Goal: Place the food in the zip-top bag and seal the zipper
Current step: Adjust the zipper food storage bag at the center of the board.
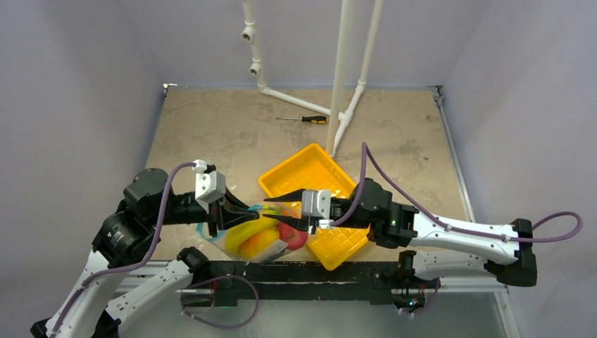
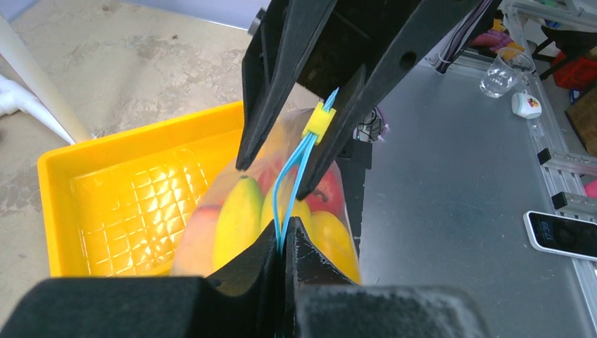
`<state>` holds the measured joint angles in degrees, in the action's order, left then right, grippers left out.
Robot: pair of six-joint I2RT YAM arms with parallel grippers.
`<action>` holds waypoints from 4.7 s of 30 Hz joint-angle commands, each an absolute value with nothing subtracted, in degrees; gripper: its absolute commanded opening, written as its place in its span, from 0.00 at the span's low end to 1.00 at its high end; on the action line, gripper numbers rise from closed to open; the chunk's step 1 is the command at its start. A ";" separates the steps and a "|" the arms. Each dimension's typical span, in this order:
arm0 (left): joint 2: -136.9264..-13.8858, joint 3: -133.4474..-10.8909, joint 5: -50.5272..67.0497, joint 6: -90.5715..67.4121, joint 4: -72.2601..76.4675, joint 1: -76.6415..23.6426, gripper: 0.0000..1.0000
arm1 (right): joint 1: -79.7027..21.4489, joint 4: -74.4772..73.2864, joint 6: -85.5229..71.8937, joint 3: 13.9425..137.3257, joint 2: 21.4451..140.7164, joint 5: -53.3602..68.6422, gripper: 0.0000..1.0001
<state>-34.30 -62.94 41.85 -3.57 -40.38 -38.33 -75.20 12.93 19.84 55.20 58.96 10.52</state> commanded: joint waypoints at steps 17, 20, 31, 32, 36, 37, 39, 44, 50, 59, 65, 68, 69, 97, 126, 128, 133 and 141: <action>-33.67 -66.09 45.24 -2.82 -38.84 -38.50 0.00 | -74.97 19.16 19.37 54.29 61.16 12.05 0.30; -33.57 -66.12 45.50 -2.77 -39.16 -38.50 0.00 | -74.97 19.39 19.42 54.32 60.36 11.40 0.30; -33.92 -66.09 46.31 -2.56 -39.06 -38.50 0.00 | -74.97 19.86 19.45 55.43 60.15 11.39 0.29; -33.93 -66.09 46.44 -2.66 -38.88 -38.52 0.00 | -74.97 19.93 19.42 55.50 60.32 11.42 0.29; -34.18 -66.01 46.92 -2.70 -38.50 -38.50 0.00 | -74.97 20.51 19.51 55.78 61.21 12.03 0.27; -34.26 -65.96 47.01 -2.64 -38.54 -38.50 0.00 | -74.97 20.64 19.58 55.88 61.44 12.04 0.26; -34.28 -65.92 47.11 -2.64 -38.64 -38.54 0.00 | -74.97 20.94 19.68 56.06 61.80 12.15 0.24; -34.19 -65.69 47.19 -2.59 -38.81 -38.56 0.00 | -74.98 21.70 19.83 56.25 62.63 12.95 0.20; -34.02 -64.82 47.20 -2.51 -38.68 -38.52 0.00 | -74.98 21.34 20.29 57.14 64.08 15.26 0.00; -33.93 -64.95 45.10 -1.47 -41.06 -38.50 0.07 | -74.98 21.61 20.38 56.34 63.38 12.62 0.00; -33.67 -65.82 44.94 -0.62 -42.09 -38.51 0.32 | -74.97 20.03 20.73 55.79 63.63 13.11 0.00; -33.66 -66.33 45.12 -0.91 -41.79 -38.50 0.39 | -74.97 19.69 20.58 54.90 63.21 14.19 0.00; -33.66 -66.43 45.29 -1.10 -41.32 -38.50 0.40 | -74.97 19.89 20.40 54.52 63.01 14.58 0.00; -33.07 -62.12 46.05 -4.86 -38.45 -38.54 0.40 | -75.23 28.12 15.22 45.95 64.86 19.02 0.00; -34.54 -57.18 47.74 -5.20 -40.24 -38.50 0.34 | -75.15 22.31 7.03 46.95 64.87 19.13 0.00; -34.50 -57.05 47.68 -5.19 -40.22 -38.52 0.34 | -75.15 21.95 6.14 47.29 64.98 19.04 0.00; -34.28 -56.84 47.50 -5.21 -40.12 -38.50 0.33 | -75.15 20.66 4.60 48.78 66.09 19.07 0.00; -34.28 -56.28 47.04 -5.24 -40.04 -38.50 0.31 | -75.15 20.09 3.62 49.78 66.96 19.07 0.00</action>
